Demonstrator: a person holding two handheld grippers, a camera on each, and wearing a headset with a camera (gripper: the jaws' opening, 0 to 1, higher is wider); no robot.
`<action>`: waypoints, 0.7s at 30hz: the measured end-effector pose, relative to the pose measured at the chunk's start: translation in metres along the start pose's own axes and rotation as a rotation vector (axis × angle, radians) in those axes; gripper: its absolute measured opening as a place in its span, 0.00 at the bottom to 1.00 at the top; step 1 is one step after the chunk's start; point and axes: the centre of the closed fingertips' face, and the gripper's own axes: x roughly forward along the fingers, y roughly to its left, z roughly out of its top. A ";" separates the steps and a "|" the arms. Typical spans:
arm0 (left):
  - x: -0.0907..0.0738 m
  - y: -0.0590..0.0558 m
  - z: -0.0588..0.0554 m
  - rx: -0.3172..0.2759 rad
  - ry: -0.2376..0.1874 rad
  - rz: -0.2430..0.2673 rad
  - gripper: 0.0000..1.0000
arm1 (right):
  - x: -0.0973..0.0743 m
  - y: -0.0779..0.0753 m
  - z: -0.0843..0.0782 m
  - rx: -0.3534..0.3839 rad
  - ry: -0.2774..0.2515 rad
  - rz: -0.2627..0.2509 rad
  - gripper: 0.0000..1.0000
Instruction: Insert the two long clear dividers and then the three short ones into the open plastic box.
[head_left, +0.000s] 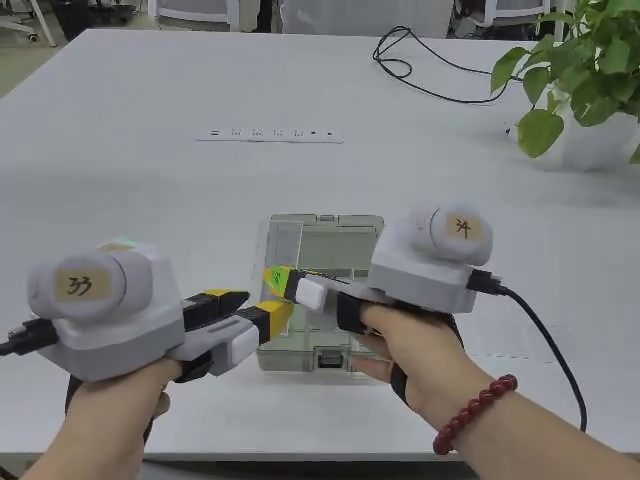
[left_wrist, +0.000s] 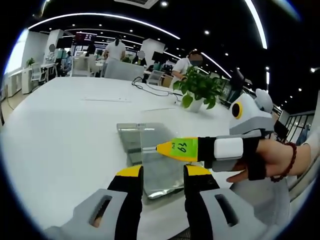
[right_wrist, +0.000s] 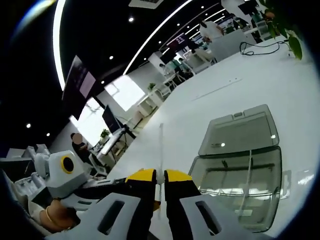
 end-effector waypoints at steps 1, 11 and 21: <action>0.000 0.000 0.000 -0.002 -0.001 -0.001 0.30 | 0.000 0.001 0.000 0.002 -0.002 0.006 0.07; -0.001 0.000 0.004 -0.011 0.000 -0.008 0.30 | 0.000 0.003 0.003 0.062 -0.002 0.022 0.06; -0.003 -0.003 0.004 0.159 0.023 -0.017 0.37 | -0.005 -0.002 0.004 0.148 0.040 -0.014 0.06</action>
